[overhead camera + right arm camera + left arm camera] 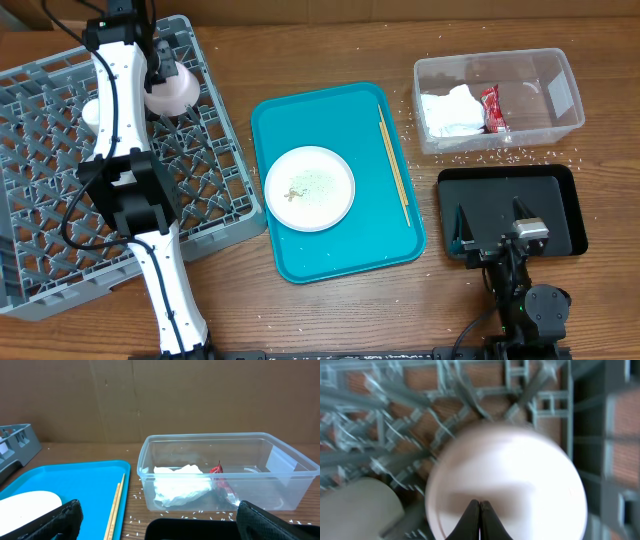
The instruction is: Sort waste into correct bins and load items into the dishwasher
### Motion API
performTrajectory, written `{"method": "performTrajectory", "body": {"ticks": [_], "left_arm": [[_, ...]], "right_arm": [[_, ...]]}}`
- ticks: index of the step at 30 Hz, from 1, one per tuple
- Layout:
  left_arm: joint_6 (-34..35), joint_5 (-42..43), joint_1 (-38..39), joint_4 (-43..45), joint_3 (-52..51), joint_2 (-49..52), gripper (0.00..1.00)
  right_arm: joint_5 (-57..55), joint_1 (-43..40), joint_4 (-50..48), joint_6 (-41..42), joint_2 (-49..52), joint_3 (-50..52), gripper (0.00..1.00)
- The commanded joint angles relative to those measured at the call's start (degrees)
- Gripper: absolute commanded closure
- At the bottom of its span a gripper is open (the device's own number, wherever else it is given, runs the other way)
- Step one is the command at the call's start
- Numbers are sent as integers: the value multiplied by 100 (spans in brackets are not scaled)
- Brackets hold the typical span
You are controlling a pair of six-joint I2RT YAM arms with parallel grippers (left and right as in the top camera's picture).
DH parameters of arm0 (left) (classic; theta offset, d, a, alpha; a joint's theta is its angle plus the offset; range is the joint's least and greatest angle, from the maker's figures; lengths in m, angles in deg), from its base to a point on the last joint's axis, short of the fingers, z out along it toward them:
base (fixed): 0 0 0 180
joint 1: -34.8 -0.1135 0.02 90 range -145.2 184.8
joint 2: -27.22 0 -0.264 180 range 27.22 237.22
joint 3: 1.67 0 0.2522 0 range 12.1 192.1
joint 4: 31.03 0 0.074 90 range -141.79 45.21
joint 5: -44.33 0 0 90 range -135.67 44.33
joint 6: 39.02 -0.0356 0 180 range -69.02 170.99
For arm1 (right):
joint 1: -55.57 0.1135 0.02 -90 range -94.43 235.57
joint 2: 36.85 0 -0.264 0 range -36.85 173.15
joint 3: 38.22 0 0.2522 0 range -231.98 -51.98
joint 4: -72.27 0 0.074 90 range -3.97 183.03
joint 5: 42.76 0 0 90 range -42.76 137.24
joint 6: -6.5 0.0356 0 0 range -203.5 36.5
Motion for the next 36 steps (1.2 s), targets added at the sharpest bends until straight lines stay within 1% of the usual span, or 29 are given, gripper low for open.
{"method": "performTrajectory", "body": {"ticks": [1, 5, 8, 9, 10, 11, 12, 13, 15, 16, 18, 21, 24, 28, 30, 34, 36], "left_arm": [[7, 1010, 13, -326, 22, -94, 96], [-144, 1722, 39, -577, 153, -365, 96], [-273, 2011, 138, -557, 153, -752, 96], [-264, 2017, 195, -579, 153, -887, 94], [-262, 2015, 264, -638, 153, -1008, 89], [-240, 2013, 328, -702, 153, -1088, 78], [-238, 2017, 398, -793, 153, -1134, 50], [-114, 2017, 522, -979, 153, -1152, 24], [22, 2015, 723, -1322, 140, -1097, 7], [37, 2015, 802, -1445, 127, -1054, 4], [72, 2013, 1014, -1620, 17, -992, 2], [238, 1947, 1294, -1550, -337, -975, 3], [555, 1467, 1502, -1460, -699, -975, 4], [1233, 752, 1547, -1438, -1023, -975, 5], [1403, 704, 1499, -1419, -1106, -975, 6], [1453, 824, 1458, -1309, -1207, -975, 11], [1460, 804, 1464, -1261, -1246, -966, 19]], "right_arm": [[-33, -24, -44, -7, -46, 59, 0], [-33, -24, -44, -7, -46, 59, 0], [-33, -24, -44, -7, -46, 59, 0], [-33, -24, -44, -7, -46, 59, 0], [-33, -24, -44, -7, -46, 59, 0], [-33, -24, -44, -7, -46, 59, 0], [-33, -24, -44, -7, -46, 59, 0], [-33, -24, -44, -7, -46, 59, 0], [-33, -24, -44, -7, -46, 59, 0], [-33, -24, -42, -7, -46, 59, 0], [-33, -24, -42, -7, -46, 59, 0], [-33, -24, -42, -7, -46, 59, 0], [-33, -24, -42, -7, -46, 59, 0], [-33, -24, -44, -7, -46, 59, 0], [-33, -24, -42, -7, -46, 59, 0], [-33, -24, -42, -7, -46, 59, 0], [-33, -24, -42, -7, -46, 59, 0]]}}
